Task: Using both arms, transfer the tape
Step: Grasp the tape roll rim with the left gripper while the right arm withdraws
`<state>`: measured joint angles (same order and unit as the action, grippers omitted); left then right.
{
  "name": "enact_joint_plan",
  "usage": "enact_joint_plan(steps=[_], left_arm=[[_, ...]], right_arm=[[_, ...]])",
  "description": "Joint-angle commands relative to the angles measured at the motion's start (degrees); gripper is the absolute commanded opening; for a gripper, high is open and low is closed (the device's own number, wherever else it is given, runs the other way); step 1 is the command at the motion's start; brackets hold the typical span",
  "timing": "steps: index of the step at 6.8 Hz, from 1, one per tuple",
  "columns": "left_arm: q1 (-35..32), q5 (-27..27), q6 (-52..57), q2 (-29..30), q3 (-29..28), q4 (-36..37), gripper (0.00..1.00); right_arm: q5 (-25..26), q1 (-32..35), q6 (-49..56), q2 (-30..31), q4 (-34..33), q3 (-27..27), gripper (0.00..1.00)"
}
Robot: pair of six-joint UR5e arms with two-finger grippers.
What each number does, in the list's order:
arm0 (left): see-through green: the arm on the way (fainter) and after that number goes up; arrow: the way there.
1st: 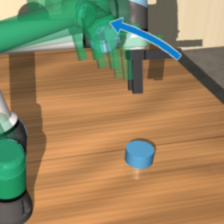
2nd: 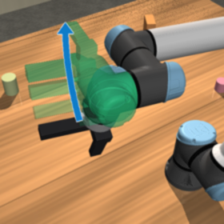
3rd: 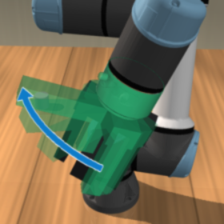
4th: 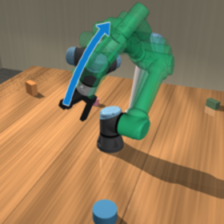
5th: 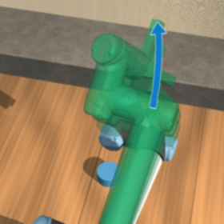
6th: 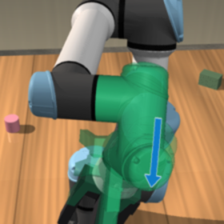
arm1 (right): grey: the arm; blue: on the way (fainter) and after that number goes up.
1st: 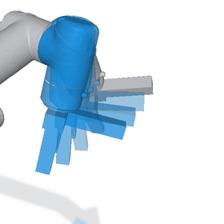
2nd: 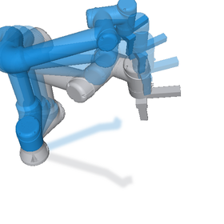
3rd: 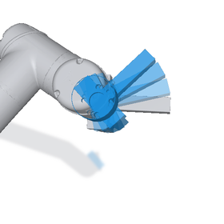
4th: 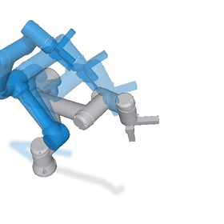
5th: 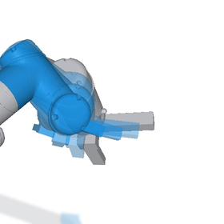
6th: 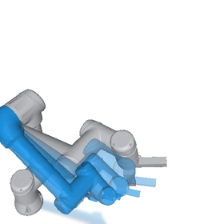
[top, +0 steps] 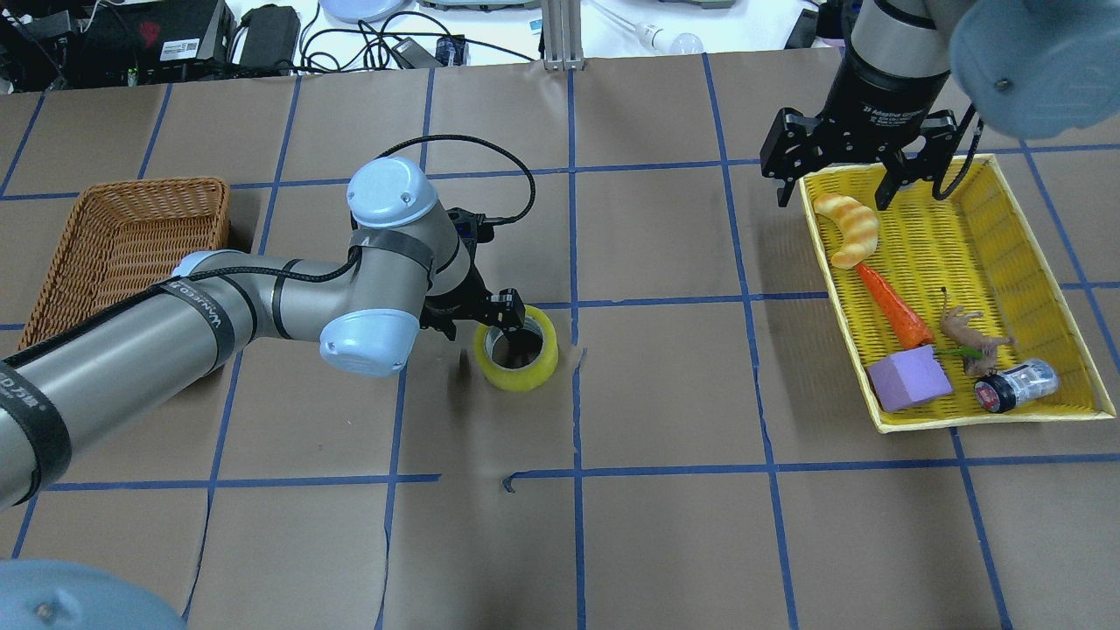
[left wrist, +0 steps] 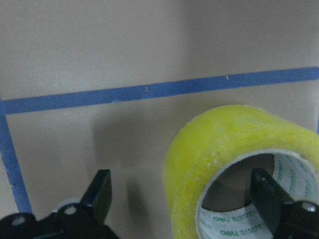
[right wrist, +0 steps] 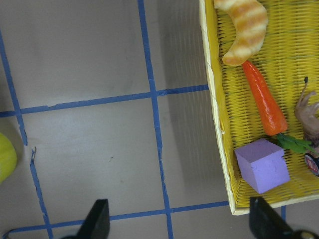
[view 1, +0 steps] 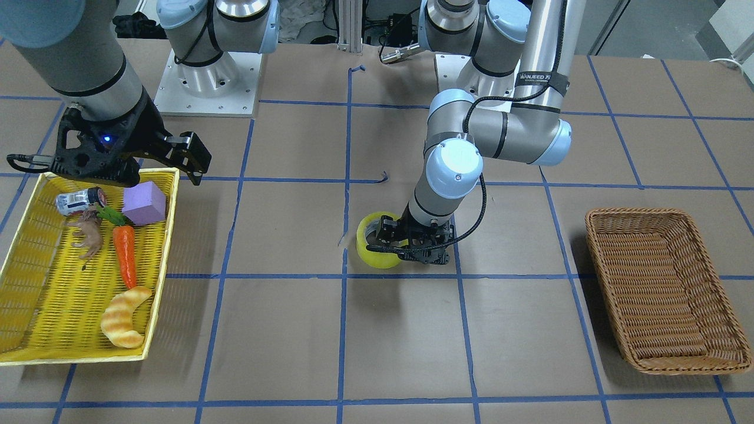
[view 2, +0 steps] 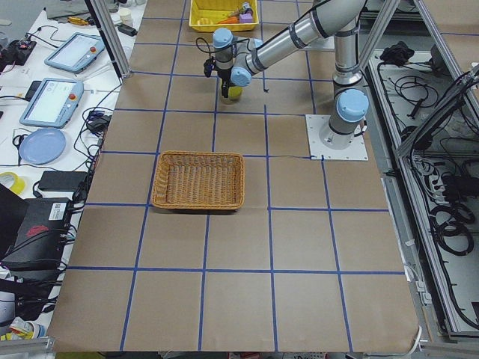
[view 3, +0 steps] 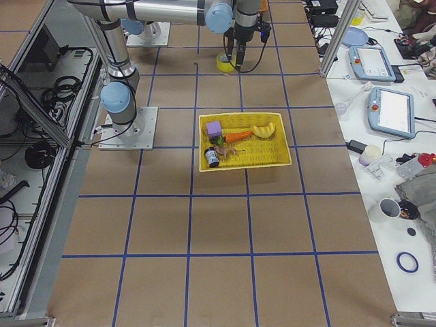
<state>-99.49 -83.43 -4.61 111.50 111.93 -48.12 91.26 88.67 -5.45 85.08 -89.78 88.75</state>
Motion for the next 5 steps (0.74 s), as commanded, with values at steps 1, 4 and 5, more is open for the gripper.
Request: enact_joint_plan(steps=[1,4,5], left_arm=[[0.0,-0.2,-1.4,-0.1,0.0,-0.6,0.05],[3.0,-0.6,-1.5,-2.9,-2.0,-6.2,0.0],[8.0,-2.1,4.1,-4.7,-5.7,-13.1,0.0]], right_arm=[[0.0,0.0,-0.1,-0.1,-0.3,-0.1,1.0],[-0.2,0.0,0.1,-0.1,-0.7,-0.1,1.0],[-0.4,0.0,0.1,-0.1,-0.8,-0.1,1.0]])
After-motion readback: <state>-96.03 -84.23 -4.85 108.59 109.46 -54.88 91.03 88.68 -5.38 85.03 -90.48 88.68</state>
